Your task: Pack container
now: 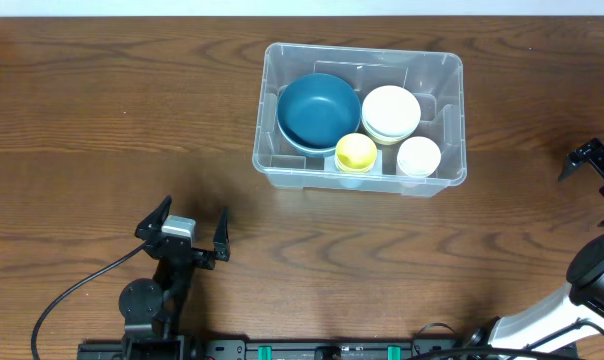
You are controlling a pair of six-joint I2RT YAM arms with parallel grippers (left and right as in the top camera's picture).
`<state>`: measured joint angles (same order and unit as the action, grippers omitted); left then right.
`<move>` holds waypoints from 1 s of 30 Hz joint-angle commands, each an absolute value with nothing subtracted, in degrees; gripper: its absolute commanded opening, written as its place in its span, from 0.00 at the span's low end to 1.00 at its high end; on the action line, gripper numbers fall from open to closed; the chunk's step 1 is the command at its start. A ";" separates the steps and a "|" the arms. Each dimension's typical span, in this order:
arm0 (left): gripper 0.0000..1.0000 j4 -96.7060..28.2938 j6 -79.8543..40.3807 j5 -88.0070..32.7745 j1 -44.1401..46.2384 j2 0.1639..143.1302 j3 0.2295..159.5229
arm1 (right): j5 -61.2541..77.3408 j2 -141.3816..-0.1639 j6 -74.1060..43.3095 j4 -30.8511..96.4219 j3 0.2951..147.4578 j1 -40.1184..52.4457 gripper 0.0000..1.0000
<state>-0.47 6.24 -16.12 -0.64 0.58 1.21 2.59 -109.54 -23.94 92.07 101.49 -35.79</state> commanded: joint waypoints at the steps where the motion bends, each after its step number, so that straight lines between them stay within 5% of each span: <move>1: 0.98 -2.68 6.15 -16.49 -0.91 0.23 0.23 | 2.39 -107.15 -24.82 92.03 101.49 -35.20 0.99; 10: 0.98 -2.68 6.15 -16.49 -0.91 0.23 0.23 | 2.39 -87.07 -24.82 87.11 101.49 -31.53 0.99; 20: 0.98 -2.68 6.15 -16.49 -0.91 0.23 0.23 | 2.42 -57.17 -24.82 84.68 101.49 -15.86 0.99; 30: 0.98 -2.66 6.15 -16.49 -0.91 0.23 0.23 | -4.91 -41.74 -24.60 87.72 101.08 -15.68 0.99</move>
<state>-0.60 6.24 -16.14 -0.64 0.58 1.26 -0.21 -43.09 -23.94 87.20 101.67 -16.25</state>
